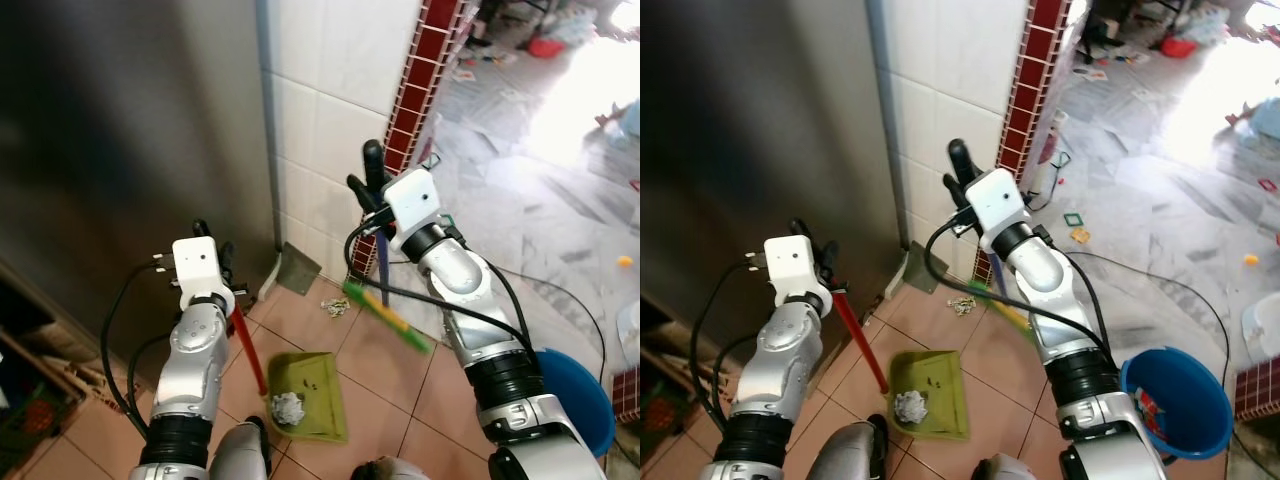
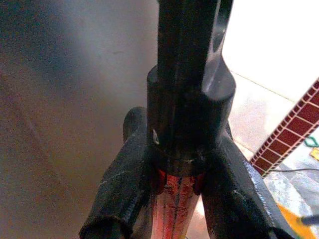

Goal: Sweep floor

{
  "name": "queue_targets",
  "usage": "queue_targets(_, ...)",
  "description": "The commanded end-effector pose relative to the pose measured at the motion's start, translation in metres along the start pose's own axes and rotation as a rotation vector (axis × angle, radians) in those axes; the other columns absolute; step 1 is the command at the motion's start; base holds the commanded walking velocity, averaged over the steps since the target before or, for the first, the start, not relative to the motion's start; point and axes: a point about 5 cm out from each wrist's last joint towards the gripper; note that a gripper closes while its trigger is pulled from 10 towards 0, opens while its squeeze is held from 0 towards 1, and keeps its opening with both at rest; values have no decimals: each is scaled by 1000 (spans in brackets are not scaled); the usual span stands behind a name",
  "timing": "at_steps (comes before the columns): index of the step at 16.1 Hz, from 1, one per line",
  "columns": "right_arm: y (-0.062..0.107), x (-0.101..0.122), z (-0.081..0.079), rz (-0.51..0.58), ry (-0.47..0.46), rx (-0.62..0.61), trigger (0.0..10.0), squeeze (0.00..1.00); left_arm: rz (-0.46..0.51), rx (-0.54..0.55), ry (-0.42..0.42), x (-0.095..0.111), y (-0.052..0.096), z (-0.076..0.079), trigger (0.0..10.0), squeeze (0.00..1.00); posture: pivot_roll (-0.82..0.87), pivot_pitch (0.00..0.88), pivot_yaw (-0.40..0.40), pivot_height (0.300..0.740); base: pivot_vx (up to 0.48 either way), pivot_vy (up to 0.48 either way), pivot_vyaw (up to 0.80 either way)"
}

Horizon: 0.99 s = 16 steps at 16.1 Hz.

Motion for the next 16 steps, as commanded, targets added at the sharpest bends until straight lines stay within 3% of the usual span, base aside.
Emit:
queue_targets(1, -2, 14, 4, 73, 44, 4, 10000, 0, 74, -9, 13, 15, 0, 4, 10000, 0, -50, 11, -13, 740, 0, 0, 0)
queue_targets(6, 0, 18, 2, 118, 97, -34, 10000, 0, 72, -17, 14, 13, 1, 5, 10000, 0, -51, 16, -12, 740, 243, 0, 0)
queue_targets(16, 5, 13, -13, 124, 105, -3, 10000, 0, 64, -18, 8, 11, 2, 4, 10000, 0, -50, 22, -10, 740, 341, 0, 48)
Point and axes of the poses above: a point about 5 cm out from each wrist's last joint towards the gripper, its own y axis pointing back from the gripper into the wrist, its own x axis along the axis of the wrist's last joint, z = x × y, and after that the axes turned 3 degrees about -y, right-handed
